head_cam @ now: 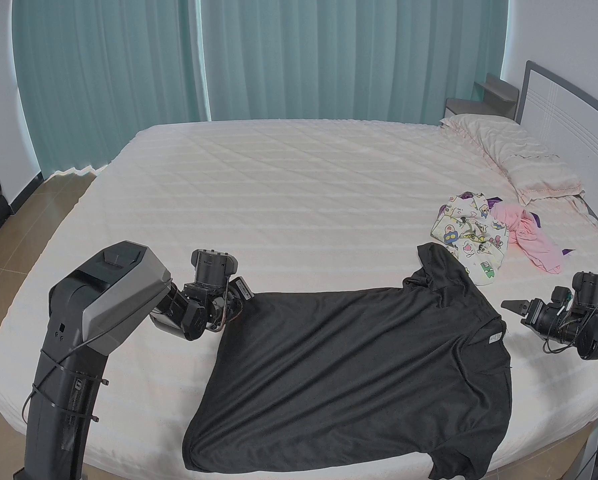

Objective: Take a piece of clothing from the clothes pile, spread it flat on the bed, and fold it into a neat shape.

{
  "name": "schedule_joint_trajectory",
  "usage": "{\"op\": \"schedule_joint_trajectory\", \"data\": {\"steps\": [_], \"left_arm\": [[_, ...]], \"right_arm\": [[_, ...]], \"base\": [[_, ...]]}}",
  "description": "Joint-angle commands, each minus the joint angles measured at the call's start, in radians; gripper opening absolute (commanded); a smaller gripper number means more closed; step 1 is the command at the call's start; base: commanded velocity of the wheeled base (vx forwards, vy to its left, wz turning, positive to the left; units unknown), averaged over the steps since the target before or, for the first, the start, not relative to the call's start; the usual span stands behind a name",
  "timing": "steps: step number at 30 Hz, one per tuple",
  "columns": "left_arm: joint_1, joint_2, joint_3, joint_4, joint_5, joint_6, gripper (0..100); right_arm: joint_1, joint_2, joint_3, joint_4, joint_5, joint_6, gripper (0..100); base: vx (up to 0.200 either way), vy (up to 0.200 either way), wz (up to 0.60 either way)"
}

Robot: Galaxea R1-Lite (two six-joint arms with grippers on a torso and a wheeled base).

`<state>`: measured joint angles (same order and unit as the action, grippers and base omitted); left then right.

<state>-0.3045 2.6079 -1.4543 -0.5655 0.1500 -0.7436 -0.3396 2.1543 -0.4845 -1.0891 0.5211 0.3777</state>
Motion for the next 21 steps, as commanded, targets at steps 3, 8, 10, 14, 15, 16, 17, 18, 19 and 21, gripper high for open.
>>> {"op": "schedule_joint_trajectory", "data": {"steps": [3, 8, 10, 14, 15, 16, 17, 18, 19, 21], "left_arm": [[0.036, -0.008, -0.006, -0.010, 0.020, 0.013, 0], [0.102, -0.038, -0.029, -0.008, 0.043, 0.035, 0], [0.127, -0.046, -0.048, -0.002, 0.042, 0.043, 0], [0.166, -0.026, -0.100, 0.001, 0.040, 0.076, 0], [0.166, -0.026, -0.100, 0.001, 0.040, 0.076, 0], [0.177, -0.015, -0.107, 0.001, 0.040, 0.096, 0], [0.180, -0.014, -0.109, 0.003, 0.040, 0.101, 0], [0.188, -0.012, -0.109, 0.004, 0.039, 0.105, 0], [0.192, -0.012, -0.110, 0.010, 0.037, 0.107, 0], [0.200, -0.011, -0.115, 0.030, 0.036, 0.107, 0]], "right_arm": [[-0.001, -0.002, 0.001, 0.000, 0.000, 0.000, 100], [0.001, -0.001, 0.001, 0.000, 0.000, 0.000, 100], [0.002, -0.001, 0.001, 0.000, 0.000, 0.000, 100], [0.002, 0.001, 0.001, 0.000, 0.000, 0.001, 100], [0.002, 0.001, 0.001, 0.000, 0.000, 0.001, 100], [0.004, 0.003, 0.000, 0.000, 0.000, 0.001, 100], [0.004, 0.003, 0.000, 0.000, 0.000, 0.003, 100], [0.004, 0.003, 0.000, 0.000, 0.000, 0.003, 100], [0.004, 0.003, 0.000, 0.000, 0.000, 0.003, 100], [0.004, 0.001, 0.001, 0.000, 0.000, 0.003, 100]], "base": [[0.000, 0.000, 0.00], [0.000, 0.000, 0.00], [0.000, 0.000, 0.00], [0.000, 0.000, 0.00], [0.000, 0.000, 0.00], [0.000, 0.000, 0.00], [0.000, 0.000, 0.00], [0.000, 0.000, 0.00], [0.000, 0.000, 0.00], [0.000, 0.000, 0.00]]}}
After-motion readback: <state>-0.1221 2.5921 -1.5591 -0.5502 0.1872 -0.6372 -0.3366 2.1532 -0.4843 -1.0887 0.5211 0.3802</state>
